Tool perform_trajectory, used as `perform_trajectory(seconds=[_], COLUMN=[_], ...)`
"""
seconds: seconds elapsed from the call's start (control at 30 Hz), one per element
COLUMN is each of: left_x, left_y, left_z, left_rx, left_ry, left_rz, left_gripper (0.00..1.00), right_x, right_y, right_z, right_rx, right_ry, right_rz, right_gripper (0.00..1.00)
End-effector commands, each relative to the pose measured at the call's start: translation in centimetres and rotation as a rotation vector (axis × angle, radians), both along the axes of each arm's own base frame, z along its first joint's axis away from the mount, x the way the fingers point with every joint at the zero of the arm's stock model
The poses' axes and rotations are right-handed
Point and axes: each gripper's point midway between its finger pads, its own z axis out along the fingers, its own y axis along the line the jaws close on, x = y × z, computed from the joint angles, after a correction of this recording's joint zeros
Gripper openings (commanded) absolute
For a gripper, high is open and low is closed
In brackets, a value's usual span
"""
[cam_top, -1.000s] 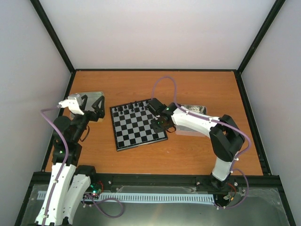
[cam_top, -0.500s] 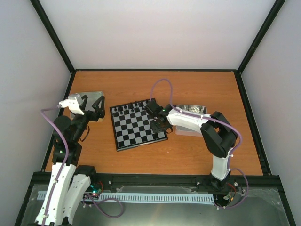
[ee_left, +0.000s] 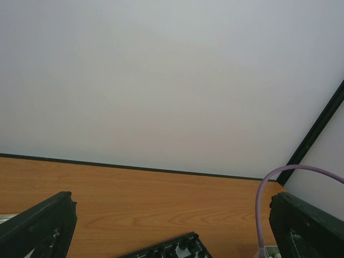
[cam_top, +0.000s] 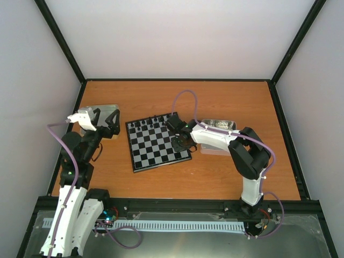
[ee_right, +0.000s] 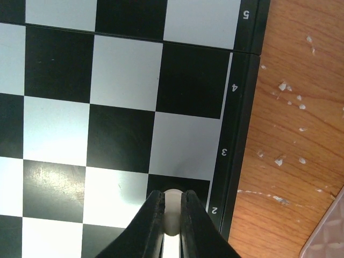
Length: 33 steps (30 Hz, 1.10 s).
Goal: Set up the chess pieces on the board
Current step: Place the chess piece on the chessboard, then pick up the chess piece from the storage box.
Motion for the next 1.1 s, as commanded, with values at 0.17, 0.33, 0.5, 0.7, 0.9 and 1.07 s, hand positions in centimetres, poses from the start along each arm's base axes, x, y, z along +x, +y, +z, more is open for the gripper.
perform_trajectory(seconds=[0.17, 0.33, 0.5, 0.7, 0.9, 1.07], left_x=[-0.1, 0.5, 0.7, 0.6, 0.4, 0.4], left_y=[0.2, -0.1, -0.4, -0.7, -0.5, -0.6], left_z=[0.9, 0.7, 0.3, 0.5, 0.5, 0.5], left_rx=[0.021, 0.03, 0.028, 0.027, 0.028, 0.028], left_ry=[-0.023, 0.012, 0.032, 0.027, 0.016, 0.013], left_rz=[0.007, -0.012, -0.034, -0.052, -0.04, -0.046], left_gripper=[1.0, 1.0, 1.0, 1.0, 1.0, 1.0], right_x=[1.1, 3.2, 5.7, 6.6, 6.6, 6.7], right_y=[-0.1, -0.2, -6.0, -14.7, -18.6, -20.2], right_z=[3.7, 9.0, 11.1, 9.3, 5.8, 2.4], right_rx=[0.043, 0.179, 0.14, 0.078, 0.009, -0.074], right_ry=[-0.066, -0.168, -0.275, -0.285, -0.204, -0.133], right_rz=[-0.042, -0.086, -0.25, -0.431, -0.433, -0.375], right_gripper=[0.39, 0.46, 0.49, 0.46, 0.42, 0.35])
